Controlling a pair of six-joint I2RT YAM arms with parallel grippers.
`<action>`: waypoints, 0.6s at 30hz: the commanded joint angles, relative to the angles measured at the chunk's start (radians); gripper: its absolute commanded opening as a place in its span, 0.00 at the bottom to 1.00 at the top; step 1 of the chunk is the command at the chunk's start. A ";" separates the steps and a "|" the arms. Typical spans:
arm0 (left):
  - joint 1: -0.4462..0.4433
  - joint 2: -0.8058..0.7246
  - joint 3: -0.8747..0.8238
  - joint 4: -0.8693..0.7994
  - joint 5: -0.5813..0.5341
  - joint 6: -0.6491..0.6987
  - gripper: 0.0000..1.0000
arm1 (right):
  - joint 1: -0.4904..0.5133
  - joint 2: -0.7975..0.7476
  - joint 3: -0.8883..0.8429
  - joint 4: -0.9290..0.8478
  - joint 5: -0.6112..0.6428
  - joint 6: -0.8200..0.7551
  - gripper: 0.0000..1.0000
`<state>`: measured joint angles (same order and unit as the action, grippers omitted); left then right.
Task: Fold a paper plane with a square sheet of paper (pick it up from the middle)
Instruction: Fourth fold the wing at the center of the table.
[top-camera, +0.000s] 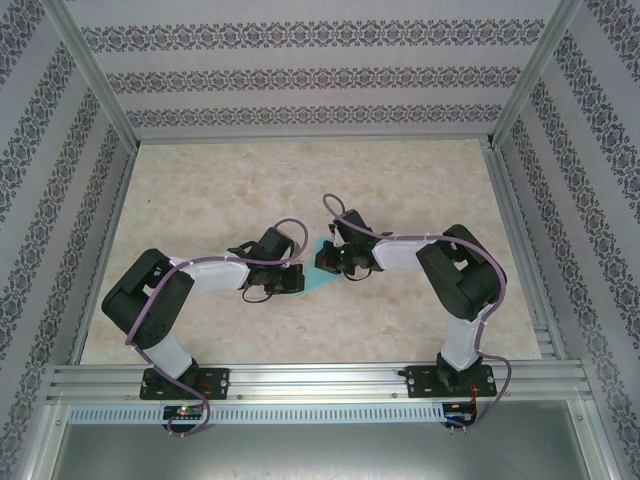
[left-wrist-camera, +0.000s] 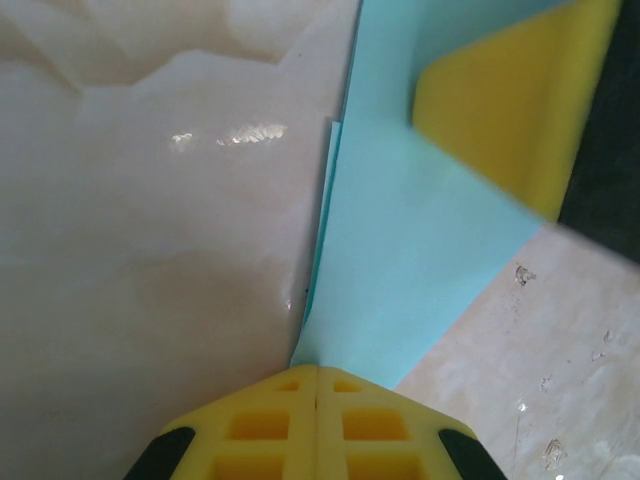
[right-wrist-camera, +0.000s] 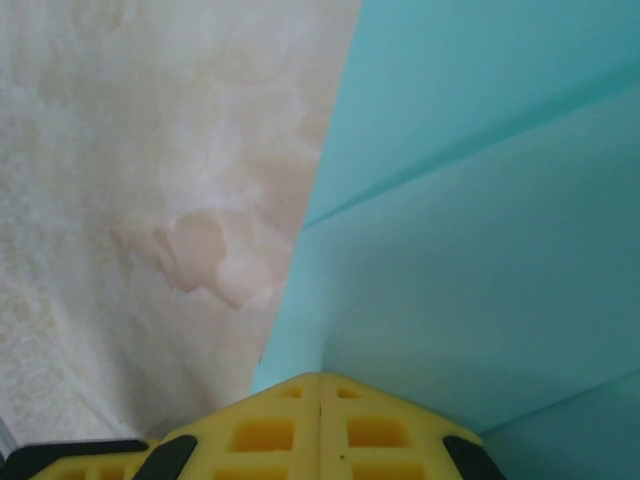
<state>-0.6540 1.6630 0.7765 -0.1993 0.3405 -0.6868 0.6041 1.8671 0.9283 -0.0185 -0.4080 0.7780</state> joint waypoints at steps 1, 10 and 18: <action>0.004 0.046 -0.039 -0.181 -0.036 0.027 0.00 | -0.078 0.033 0.018 -0.009 0.029 -0.039 0.00; 0.005 0.058 -0.047 -0.172 -0.025 0.029 0.00 | -0.266 0.072 0.051 -0.052 0.060 -0.123 0.00; 0.005 0.055 -0.043 -0.170 -0.019 0.029 0.00 | -0.296 -0.004 0.092 -0.092 0.046 -0.129 0.00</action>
<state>-0.6540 1.6657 0.7773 -0.1982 0.3420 -0.6842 0.3286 1.9125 1.0084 -0.0845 -0.4522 0.6773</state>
